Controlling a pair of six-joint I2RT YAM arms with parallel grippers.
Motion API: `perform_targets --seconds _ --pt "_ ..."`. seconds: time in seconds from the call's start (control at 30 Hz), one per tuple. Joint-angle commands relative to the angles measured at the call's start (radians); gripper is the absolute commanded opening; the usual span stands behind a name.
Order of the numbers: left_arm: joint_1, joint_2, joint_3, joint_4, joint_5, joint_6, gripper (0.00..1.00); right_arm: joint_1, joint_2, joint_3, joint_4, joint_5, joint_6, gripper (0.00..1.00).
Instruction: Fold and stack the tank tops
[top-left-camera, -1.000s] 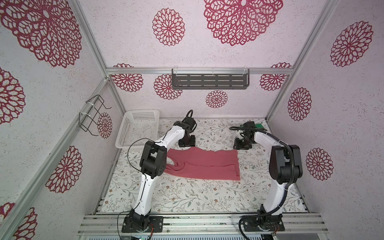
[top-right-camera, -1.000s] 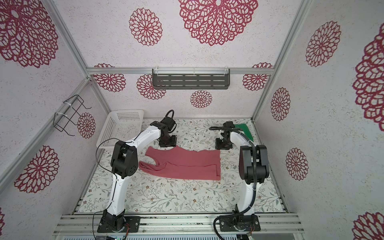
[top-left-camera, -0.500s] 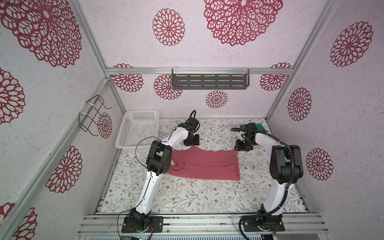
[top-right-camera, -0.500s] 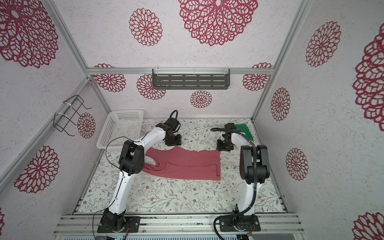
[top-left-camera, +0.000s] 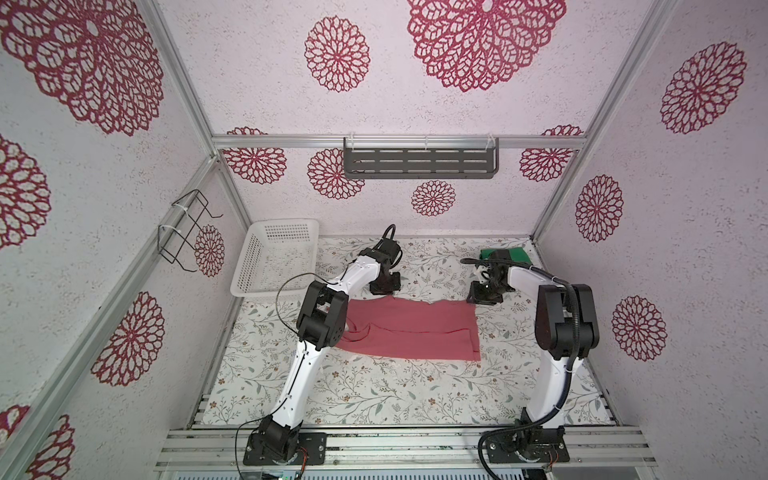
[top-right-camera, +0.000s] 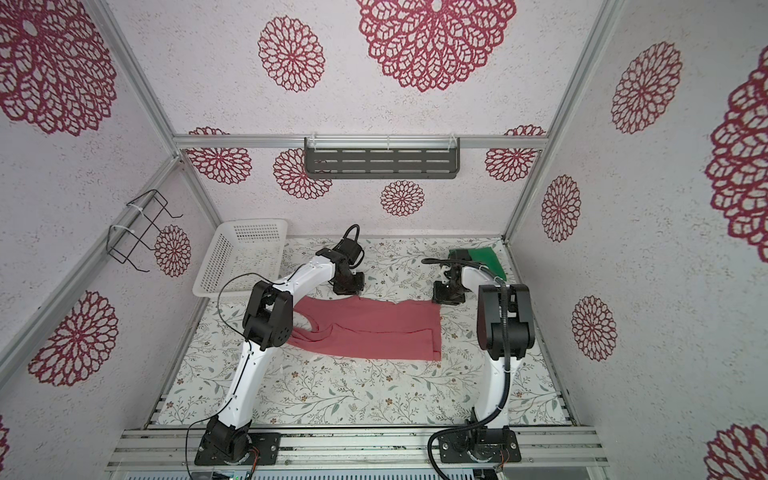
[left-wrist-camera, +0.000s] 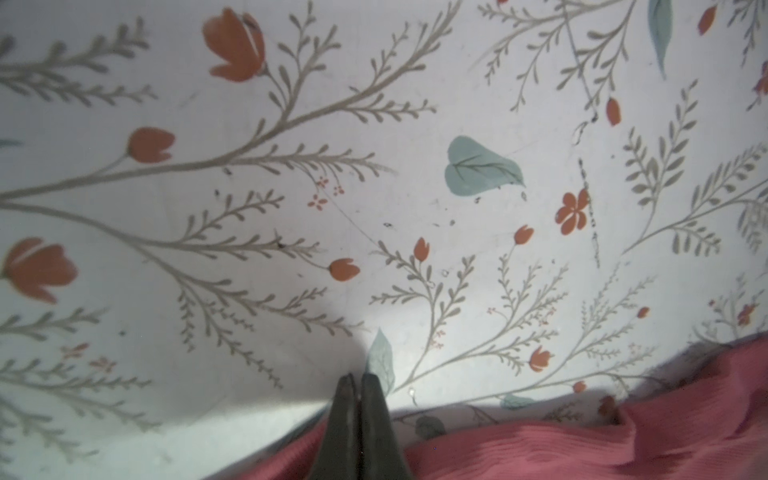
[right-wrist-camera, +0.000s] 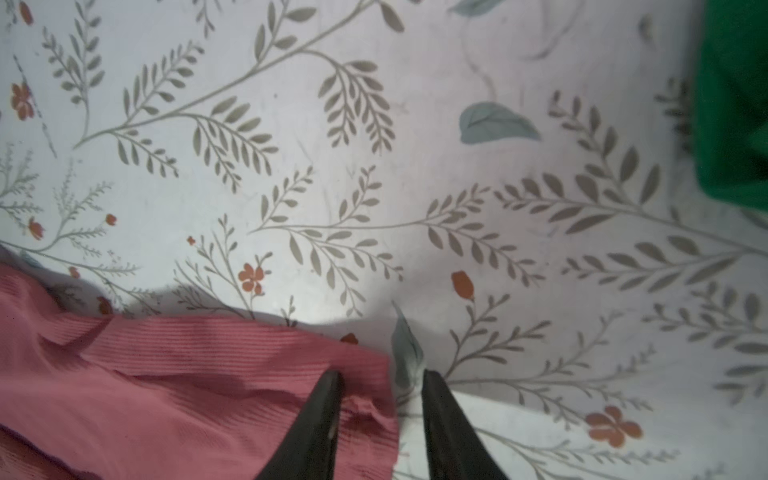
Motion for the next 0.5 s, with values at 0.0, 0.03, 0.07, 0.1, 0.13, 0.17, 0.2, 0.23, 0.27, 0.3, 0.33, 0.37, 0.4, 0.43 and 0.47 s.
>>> perform_targets --seconds 0.0,0.03,0.07,0.1,0.13,0.17,0.2,0.23,0.27,0.3,0.33,0.37,0.4,0.43,0.47 --pt "0.0 -0.016 -0.018 0.004 -0.014 0.019 0.0 0.009 0.026 0.033 -0.023 -0.032 -0.004 0.26" --pt "0.001 -0.026 -0.026 0.013 -0.013 0.029 0.0 0.007 0.026 0.042 -0.026 -0.035 -0.01 0.18" --pt "0.003 -0.038 -0.033 0.023 -0.018 0.038 0.0 0.009 0.024 0.052 -0.032 -0.037 -0.022 0.09" --pt "0.005 -0.046 -0.036 0.03 -0.022 0.044 0.0 0.008 0.02 0.061 -0.037 -0.039 -0.033 0.0" --pt "0.008 -0.055 -0.037 0.036 -0.023 0.051 0.0 0.008 0.013 0.069 -0.038 -0.039 -0.045 0.0" --pt "0.011 -0.059 -0.034 0.04 -0.02 0.057 0.0 0.007 0.005 0.076 -0.038 -0.039 -0.058 0.0" --pt "0.013 -0.062 -0.03 0.041 -0.018 0.06 0.0 0.008 -0.002 0.081 -0.038 -0.036 -0.07 0.0" --pt "0.018 -0.065 -0.025 0.039 -0.019 0.063 0.0 0.007 -0.011 0.084 -0.038 -0.034 -0.08 0.0" --pt "0.021 -0.069 -0.02 0.036 -0.021 0.066 0.0 0.006 -0.022 0.082 -0.035 -0.033 -0.089 0.0" --pt "0.023 -0.074 -0.018 0.034 -0.022 0.068 0.0 0.005 -0.033 0.078 -0.032 -0.031 -0.098 0.0" --pt "0.026 -0.081 -0.02 0.034 -0.026 0.07 0.0 0.005 -0.049 0.071 -0.027 -0.03 -0.104 0.0" --pt "0.028 -0.088 -0.022 0.034 -0.027 0.074 0.0 0.005 -0.063 0.063 -0.023 -0.03 -0.111 0.0" --pt "0.029 -0.096 -0.025 0.034 -0.03 0.077 0.0 0.005 -0.08 0.054 -0.019 -0.031 -0.119 0.0" --pt "0.029 -0.104 -0.029 0.034 -0.034 0.079 0.0 0.005 -0.097 0.045 -0.019 -0.028 -0.126 0.0" --pt "0.029 -0.114 -0.033 0.035 -0.036 0.081 0.0 0.005 -0.114 0.035 -0.019 -0.024 -0.132 0.0"
